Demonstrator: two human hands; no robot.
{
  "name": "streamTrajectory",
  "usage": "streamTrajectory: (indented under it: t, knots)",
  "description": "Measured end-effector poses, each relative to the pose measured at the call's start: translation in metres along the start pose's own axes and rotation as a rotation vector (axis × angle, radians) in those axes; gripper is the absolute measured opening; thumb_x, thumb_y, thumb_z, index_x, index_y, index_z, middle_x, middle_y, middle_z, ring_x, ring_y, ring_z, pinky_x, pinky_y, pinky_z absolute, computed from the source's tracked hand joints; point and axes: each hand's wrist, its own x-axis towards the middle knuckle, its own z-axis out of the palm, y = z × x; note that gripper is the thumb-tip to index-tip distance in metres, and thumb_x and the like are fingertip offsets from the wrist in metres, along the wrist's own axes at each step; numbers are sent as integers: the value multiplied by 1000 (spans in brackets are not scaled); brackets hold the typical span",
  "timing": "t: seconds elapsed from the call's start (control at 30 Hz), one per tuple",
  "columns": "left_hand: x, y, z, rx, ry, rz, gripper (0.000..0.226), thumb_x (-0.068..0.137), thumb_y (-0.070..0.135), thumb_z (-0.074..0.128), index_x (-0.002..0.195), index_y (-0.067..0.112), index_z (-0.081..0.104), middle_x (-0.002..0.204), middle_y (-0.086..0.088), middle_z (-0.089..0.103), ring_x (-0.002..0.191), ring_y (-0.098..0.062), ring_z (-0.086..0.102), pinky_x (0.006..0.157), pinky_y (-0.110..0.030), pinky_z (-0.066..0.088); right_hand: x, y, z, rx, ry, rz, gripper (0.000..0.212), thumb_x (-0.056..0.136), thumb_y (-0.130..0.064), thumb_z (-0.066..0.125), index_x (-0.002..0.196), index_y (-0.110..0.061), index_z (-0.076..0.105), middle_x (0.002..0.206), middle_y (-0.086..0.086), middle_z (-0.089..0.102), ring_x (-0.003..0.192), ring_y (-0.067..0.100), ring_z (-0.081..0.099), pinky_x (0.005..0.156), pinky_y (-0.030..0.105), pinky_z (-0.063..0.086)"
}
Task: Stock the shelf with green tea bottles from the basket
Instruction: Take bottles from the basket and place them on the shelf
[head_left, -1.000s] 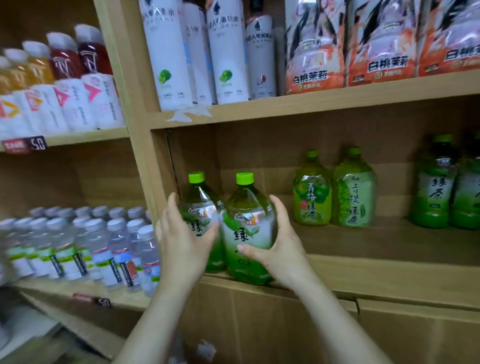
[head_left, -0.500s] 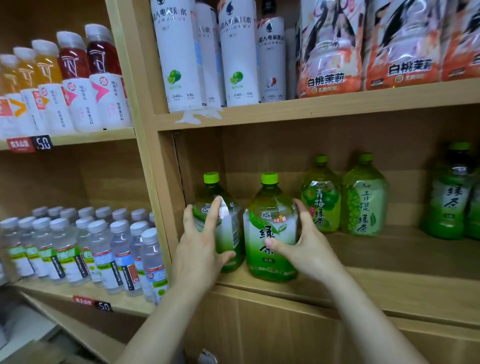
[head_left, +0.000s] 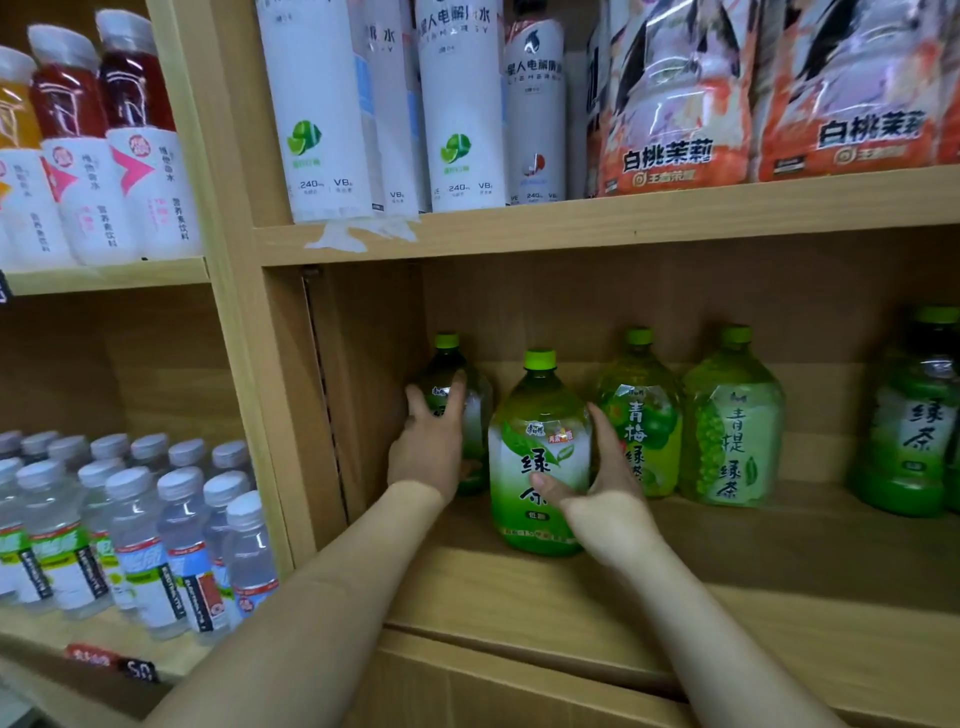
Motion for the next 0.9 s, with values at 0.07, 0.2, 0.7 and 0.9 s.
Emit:
streamTrajectory:
  t: [0.07,0.2,0.7,0.9]
  knots:
    - [12,1,6,2,29,9,99,84,3,61,149,33,-7,150,-30,3,112,-40,54,86,-43,48,3,4,1,19,6,0,98,70,-31,83,144,-47,21,144,-9,47,135,16,41,109,42,39]
    - [29,8,12,4,14,-5,96,83,-10,49,149,32,-7,151,-32,-1,119,-41,50,94,-42,44,2,9,0,27,14,-27,93,70,-37,82,142,-48,23,142,-11,46,129,10,42,108,37,40]
    - [-48,-11,-22,-185,147,158,80,83,33,66,144,46,14,157,0,0,143,-28,8,111,-41,30,16,-11,65,-36,-110,86,53,79,-6,69,125,-20,46,123,4,63,114,24,59,98,35,47]
    - [-28,-25,-21,23,18,72,85,88,15,60,147,34,1,158,-12,-12,146,-32,0,112,-42,26,20,-18,78,77,-279,107,72,79,17,45,143,-17,41,137,4,52,131,23,45,107,27,37]
